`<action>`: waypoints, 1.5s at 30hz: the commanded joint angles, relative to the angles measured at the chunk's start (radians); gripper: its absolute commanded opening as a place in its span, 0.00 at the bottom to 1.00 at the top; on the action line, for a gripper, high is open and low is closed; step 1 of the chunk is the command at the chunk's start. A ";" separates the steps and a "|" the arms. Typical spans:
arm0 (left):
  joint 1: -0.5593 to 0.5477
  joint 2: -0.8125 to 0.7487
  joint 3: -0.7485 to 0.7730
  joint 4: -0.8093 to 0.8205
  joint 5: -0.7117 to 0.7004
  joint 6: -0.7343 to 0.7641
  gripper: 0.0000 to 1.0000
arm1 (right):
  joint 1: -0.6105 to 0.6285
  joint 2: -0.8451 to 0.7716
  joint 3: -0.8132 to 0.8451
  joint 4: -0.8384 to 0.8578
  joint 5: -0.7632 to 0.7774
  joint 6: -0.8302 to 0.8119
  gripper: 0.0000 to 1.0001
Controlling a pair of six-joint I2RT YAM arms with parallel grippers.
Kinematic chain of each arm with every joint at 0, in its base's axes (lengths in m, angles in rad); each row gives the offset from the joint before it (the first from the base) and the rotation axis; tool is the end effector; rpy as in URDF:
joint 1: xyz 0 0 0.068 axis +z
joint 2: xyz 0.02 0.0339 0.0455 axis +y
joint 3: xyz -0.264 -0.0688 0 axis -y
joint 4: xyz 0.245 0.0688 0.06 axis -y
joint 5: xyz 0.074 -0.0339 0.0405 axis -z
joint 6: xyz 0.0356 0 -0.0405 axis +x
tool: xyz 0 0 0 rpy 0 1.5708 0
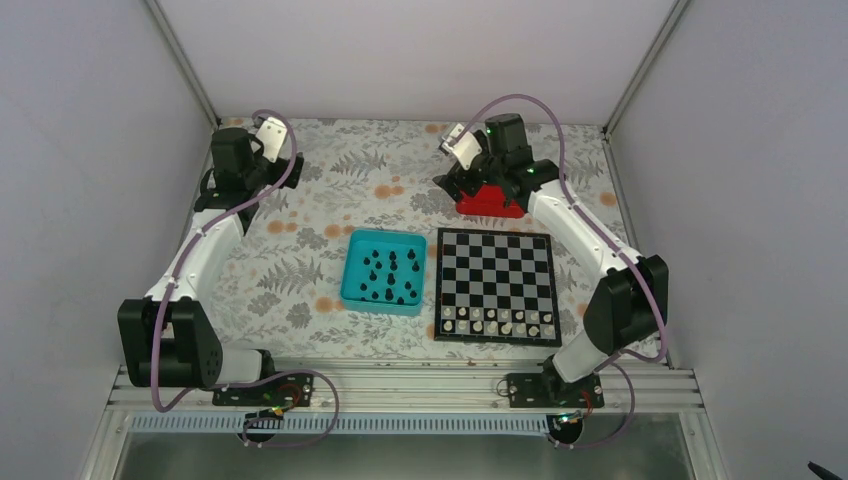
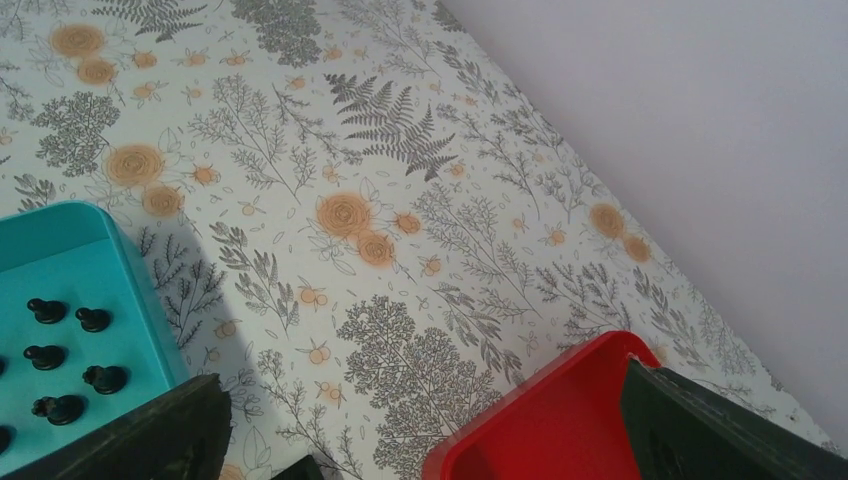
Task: Set up the chess pieces on the board
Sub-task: Pick up the chess piece from the storage box.
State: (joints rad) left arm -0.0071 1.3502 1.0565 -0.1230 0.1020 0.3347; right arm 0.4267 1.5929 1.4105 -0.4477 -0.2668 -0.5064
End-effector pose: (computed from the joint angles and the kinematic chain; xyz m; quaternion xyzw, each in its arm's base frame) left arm 0.3141 -0.0059 0.3133 0.1698 0.8201 0.0467 0.5445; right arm 0.3286 0.1597 0.3282 -0.4512 0.7620 0.1006 0.4535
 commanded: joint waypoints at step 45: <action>0.028 -0.006 -0.055 0.063 -0.036 0.051 1.00 | 0.410 0.538 0.386 -0.480 0.176 -0.127 0.40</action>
State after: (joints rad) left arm 0.0158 1.3491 1.0149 -0.0849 0.0708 0.3847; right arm 0.8364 2.1201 1.8053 -0.9390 -0.1226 -0.6498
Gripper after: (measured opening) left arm 0.999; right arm 0.423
